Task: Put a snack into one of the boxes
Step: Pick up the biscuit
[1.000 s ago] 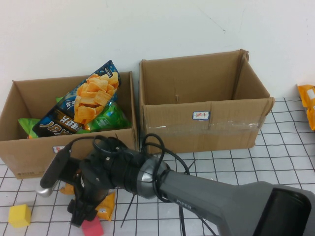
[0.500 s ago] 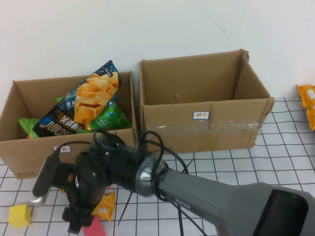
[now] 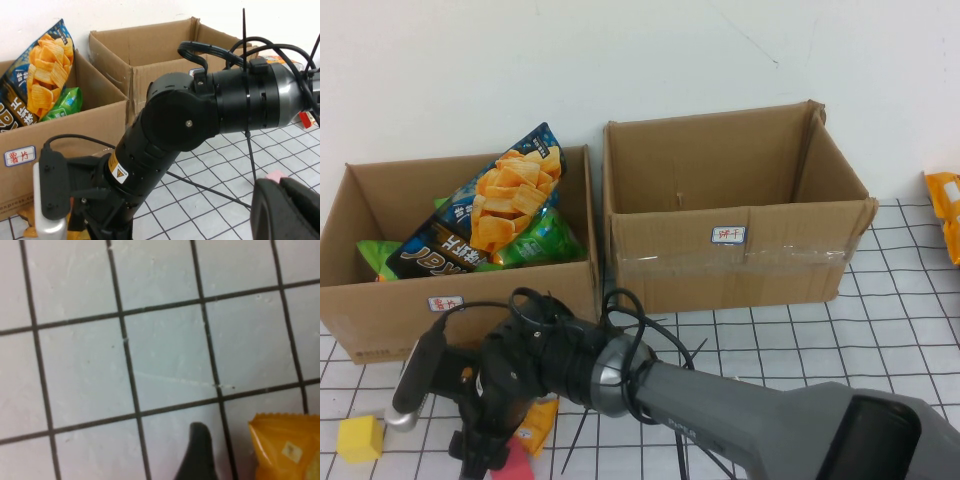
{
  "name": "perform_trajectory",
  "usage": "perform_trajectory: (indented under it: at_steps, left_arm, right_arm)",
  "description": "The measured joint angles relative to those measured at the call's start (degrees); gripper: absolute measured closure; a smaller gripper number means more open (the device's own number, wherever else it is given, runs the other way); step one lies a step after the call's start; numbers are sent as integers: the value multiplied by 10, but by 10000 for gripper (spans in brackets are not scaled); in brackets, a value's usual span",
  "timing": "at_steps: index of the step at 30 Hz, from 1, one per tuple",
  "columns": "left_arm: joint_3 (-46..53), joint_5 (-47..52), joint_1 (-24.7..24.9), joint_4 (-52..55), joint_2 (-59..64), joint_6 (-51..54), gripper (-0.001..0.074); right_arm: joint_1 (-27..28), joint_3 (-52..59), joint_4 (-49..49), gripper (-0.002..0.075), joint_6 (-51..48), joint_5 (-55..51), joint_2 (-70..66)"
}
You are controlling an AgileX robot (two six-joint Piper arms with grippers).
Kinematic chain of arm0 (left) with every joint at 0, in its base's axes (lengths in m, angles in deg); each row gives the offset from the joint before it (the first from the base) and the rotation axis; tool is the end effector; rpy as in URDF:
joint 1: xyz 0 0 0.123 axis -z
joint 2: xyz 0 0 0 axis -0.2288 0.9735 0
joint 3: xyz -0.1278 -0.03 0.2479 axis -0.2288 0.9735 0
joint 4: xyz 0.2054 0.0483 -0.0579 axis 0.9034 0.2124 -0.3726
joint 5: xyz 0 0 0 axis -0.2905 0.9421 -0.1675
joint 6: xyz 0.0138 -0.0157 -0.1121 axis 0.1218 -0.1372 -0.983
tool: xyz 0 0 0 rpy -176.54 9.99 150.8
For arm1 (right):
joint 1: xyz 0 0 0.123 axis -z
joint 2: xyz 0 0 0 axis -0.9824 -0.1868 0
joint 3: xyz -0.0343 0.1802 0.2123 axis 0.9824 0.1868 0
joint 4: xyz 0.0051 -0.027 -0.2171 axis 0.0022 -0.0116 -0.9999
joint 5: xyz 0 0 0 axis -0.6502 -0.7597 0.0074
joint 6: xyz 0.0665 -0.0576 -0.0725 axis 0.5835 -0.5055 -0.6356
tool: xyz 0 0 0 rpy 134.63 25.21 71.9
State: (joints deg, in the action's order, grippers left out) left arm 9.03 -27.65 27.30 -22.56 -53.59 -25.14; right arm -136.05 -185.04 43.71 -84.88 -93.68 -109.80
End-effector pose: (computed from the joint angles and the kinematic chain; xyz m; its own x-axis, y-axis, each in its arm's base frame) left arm 0.0110 -0.0402 0.2553 -0.1973 -0.0506 -0.9790 0.5183 0.8423 -0.1479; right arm 0.2896 0.4554 0.0988 -0.0725 -0.8576 -0.5092 -0.9677 0.1842 -0.1724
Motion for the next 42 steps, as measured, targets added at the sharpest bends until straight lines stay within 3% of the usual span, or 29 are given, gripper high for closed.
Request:
perform_trajectory:
  at_steps: [4,7,16,23,28,33,36,42]
  left_arm:
    - [0,0,0,0,0,0,736]
    - [0,0,0,0,0,0,736]
    - [0,0,0,0,0,0,736]
    - [0,0,0,0,0,0,736]
    - [0,0,0,0,0,0,736]
    - [0,0,0,0,0,0,736]
    - [0,0,0,0,0,0,736]
    - [0,0,0,-1,0,0,736]
  right_arm:
    - [0,0,-6,211,24,1,0]
    - [0,0,-7,265,39,1,0]
    - [0,-42,-14,666,52,-83,-7]
    - [2,-142,-13,720,73,-189,-2]
    - [2,-189,-11,723,98,-257,14]
    - [3,-193,-22,701,174,-258,13]
    - [8,-194,-22,596,235,-258,-2]
    - [19,-194,-23,255,317,-258,-41]
